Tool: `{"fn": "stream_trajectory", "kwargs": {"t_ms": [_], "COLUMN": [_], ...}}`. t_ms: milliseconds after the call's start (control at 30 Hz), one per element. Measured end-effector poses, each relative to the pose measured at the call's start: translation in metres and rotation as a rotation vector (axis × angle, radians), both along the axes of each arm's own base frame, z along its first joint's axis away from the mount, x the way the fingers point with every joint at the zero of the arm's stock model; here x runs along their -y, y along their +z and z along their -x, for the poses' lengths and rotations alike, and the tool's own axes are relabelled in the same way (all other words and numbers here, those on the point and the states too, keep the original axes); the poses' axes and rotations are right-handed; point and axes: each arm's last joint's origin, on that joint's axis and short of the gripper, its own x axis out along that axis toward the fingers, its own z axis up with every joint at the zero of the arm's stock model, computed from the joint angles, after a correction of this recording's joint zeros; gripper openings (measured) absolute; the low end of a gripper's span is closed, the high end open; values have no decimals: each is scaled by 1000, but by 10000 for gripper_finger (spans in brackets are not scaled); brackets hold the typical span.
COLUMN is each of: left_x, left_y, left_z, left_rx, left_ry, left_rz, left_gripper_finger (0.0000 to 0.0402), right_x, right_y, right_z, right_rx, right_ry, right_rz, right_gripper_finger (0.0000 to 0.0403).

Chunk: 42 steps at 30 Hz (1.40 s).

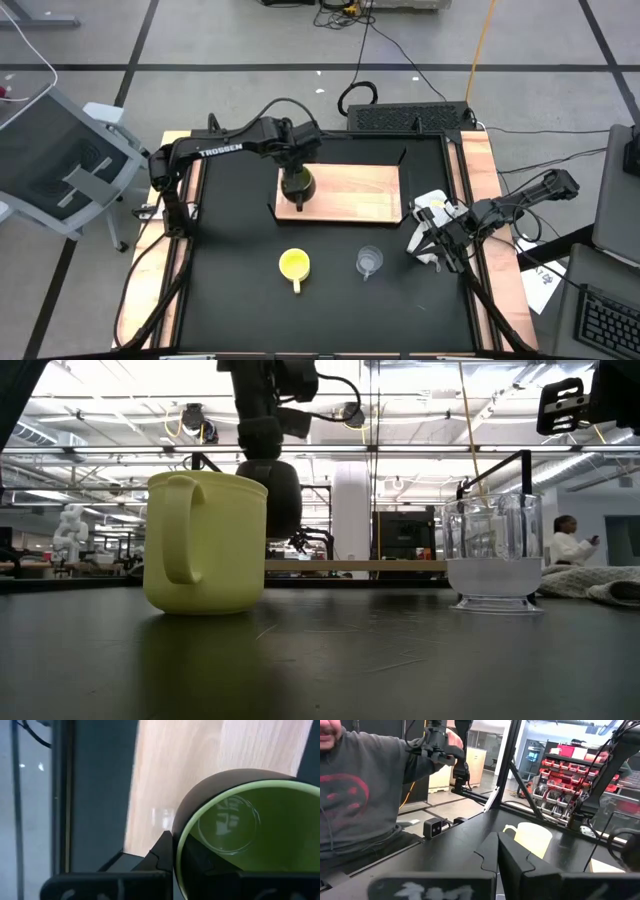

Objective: Stack small to large cups/mugs on shelf
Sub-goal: Put the black mug on the shelf

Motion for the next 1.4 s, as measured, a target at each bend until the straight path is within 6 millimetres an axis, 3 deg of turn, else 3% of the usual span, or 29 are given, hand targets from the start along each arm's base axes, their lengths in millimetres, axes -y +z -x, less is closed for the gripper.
{"fn": "stream_trajectory", "kwargs": {"t_ms": [667,1000,1400], "left_x": [-1,13,15], "left_y": [-5,-5,-9], "left_z": [-5,-9,-10], "left_rx": [49,47,20], "left_ry": [32,-10,17], "left_rz": [4,20,-16], "left_gripper_finger": [12,12,12], "right_x": [0,0,0], "right_y": [0,0,0], "right_z": [0,0,0], "right_rx": [2,2,1], "right_ry": [0,0,0], "right_rz": [-1,-1,0], "right_gripper_finger": [0,0,0]}}
